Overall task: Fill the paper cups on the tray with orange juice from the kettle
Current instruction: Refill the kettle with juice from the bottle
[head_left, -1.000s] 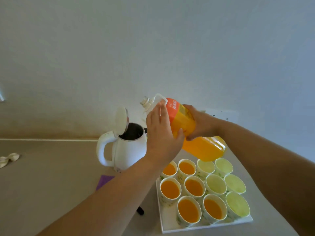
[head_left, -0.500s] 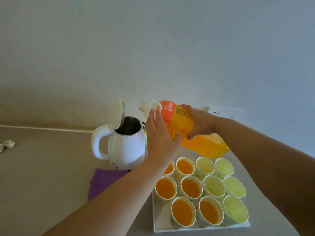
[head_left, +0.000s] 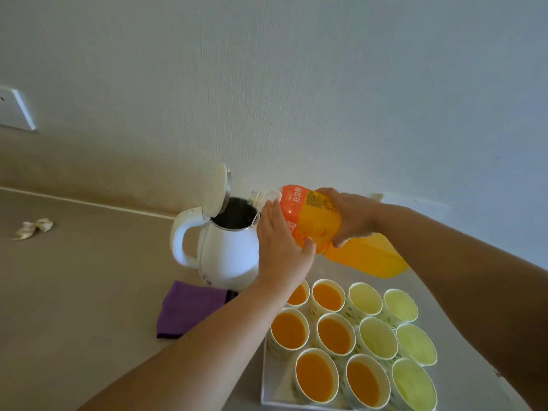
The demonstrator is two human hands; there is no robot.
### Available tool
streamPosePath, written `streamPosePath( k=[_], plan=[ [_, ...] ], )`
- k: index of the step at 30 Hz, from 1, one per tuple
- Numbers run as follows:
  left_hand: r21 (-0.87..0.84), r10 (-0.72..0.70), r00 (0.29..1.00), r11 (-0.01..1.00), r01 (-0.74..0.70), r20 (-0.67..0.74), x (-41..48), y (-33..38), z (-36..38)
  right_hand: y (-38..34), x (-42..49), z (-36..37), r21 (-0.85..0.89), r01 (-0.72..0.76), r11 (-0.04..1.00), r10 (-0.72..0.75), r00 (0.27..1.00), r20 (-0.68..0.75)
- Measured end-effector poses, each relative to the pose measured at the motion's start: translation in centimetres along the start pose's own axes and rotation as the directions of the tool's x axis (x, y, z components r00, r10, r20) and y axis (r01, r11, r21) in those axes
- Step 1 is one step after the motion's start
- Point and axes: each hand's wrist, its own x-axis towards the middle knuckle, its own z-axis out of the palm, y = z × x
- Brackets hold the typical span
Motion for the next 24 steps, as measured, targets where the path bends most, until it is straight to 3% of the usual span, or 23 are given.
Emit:
streamPosePath(
  k=[24],
  plan=[
    [-0.073,-0.067,0.997,0.995,0.069,0.028,0.22,-0.48,-0.14,-0.68,0.72,-0.95,-0.12,0.009,0.993,0.002,0.995,0.095]
  ],
)
